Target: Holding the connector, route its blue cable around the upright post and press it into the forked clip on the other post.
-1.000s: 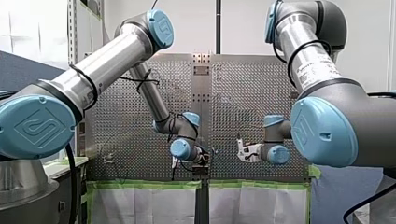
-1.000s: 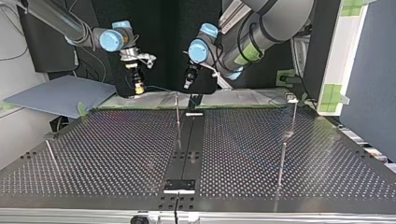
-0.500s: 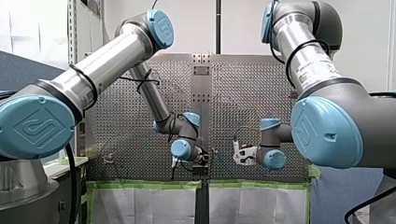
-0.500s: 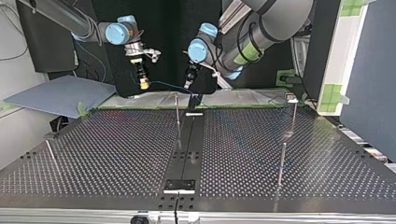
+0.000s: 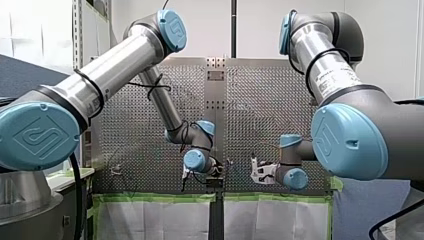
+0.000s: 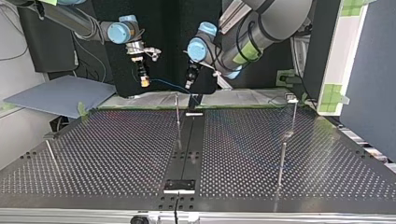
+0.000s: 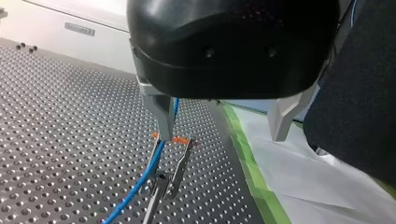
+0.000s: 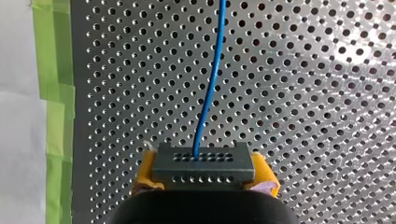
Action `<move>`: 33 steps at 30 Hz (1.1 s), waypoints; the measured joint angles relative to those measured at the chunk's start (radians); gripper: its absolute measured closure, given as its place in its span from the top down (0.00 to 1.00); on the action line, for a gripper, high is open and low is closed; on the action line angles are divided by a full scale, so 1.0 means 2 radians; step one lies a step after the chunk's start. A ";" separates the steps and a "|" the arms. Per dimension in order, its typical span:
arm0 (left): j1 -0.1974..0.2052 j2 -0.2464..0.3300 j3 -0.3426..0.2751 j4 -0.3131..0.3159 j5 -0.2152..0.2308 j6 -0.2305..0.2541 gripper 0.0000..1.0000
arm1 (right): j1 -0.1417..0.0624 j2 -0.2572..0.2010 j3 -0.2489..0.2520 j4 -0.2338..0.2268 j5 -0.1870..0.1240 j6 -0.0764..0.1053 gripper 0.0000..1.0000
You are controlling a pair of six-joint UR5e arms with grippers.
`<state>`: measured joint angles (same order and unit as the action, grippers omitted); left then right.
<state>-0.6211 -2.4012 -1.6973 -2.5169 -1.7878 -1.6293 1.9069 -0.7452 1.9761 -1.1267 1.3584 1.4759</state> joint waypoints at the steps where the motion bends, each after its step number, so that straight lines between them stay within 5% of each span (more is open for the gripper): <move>1: -0.001 0.000 0.000 0.002 0.000 0.002 1.00 | 0.000 0.000 0.000 -0.001 -0.002 0.001 0.00; 14: -0.004 0.000 0.000 0.034 -0.002 0.018 1.00 | 0.001 0.003 0.000 -0.003 -0.023 0.001 0.00; 27: 0.007 -0.010 0.001 0.043 -0.039 0.022 1.00 | 0.003 0.003 0.000 -0.003 -0.040 -0.001 0.00; 33: 0.013 -0.011 0.001 0.041 -0.045 0.021 1.00 | 0.003 0.003 -0.001 -0.002 -0.060 0.000 0.00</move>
<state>-0.5961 -2.4228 -1.6962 -2.4342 -1.8776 -1.5871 1.9135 -0.7393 1.9749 -1.1308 1.2387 1.4759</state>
